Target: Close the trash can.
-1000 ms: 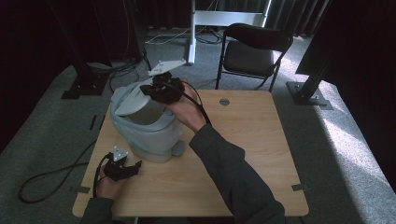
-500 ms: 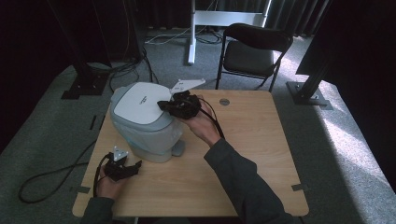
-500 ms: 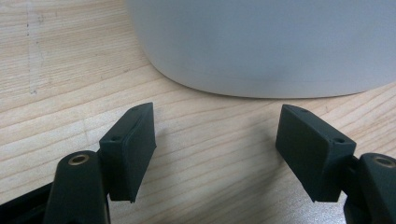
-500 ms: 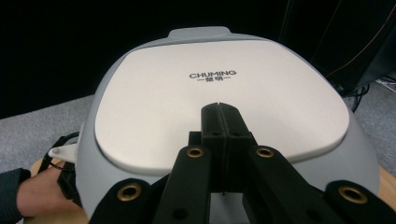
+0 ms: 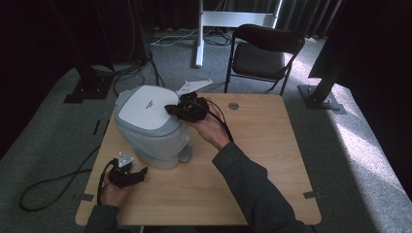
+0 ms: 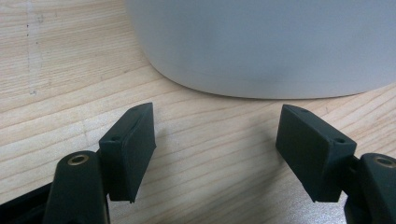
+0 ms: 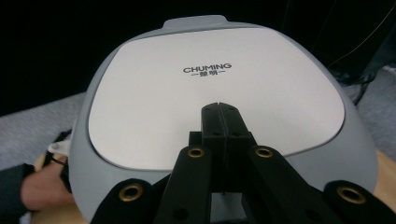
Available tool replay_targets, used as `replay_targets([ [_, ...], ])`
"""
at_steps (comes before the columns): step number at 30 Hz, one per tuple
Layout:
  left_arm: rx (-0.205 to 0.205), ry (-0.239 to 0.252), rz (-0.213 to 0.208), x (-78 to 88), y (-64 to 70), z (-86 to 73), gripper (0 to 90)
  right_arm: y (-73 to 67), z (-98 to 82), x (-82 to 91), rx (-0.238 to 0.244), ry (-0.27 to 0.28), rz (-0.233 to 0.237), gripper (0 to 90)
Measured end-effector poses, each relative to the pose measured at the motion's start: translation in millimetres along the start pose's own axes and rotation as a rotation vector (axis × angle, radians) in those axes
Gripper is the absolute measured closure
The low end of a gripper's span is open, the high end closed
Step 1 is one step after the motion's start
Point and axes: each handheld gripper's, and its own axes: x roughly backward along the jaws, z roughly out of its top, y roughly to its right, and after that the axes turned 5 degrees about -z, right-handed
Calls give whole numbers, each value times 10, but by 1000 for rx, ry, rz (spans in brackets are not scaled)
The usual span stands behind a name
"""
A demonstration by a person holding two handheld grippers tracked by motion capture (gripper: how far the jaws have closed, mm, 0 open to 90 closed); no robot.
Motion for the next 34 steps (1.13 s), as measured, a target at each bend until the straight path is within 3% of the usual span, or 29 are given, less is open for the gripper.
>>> replay_targets([
  [3, -1, -1, 0, 0, -1, 0, 284, -23, 3, 8, 21, 10, -28, 900],
  [5, -1, -1, 0, 1, -1, -1, 284, -10, 13, 112, 2, 88, -50, 900],
  [9, -1, 0, -1, 3, 1, -4, 284, 35, 30, 226, 3, 117, -85, 900],
  [13, -1, 0, -1, 3, 2, -4, 284, 218, -49, 396, -30, 131, -147, 900],
  [19, 0, 2, 0, 2, 2, -4, 284, 414, -246, 439, -71, 95, -196, 900],
  [29, 0, 2, 0, 1, 2, -4, 284, 620, -531, 388, -125, 40, -231, 900],
  [33, -1, 1, 0, 1, 1, -3, 284, 705, -677, 357, -123, 5, -253, 900],
  [34, -1, 1, 0, 1, 1, -3, 284, 741, -731, 350, -124, -8, -261, 844],
])
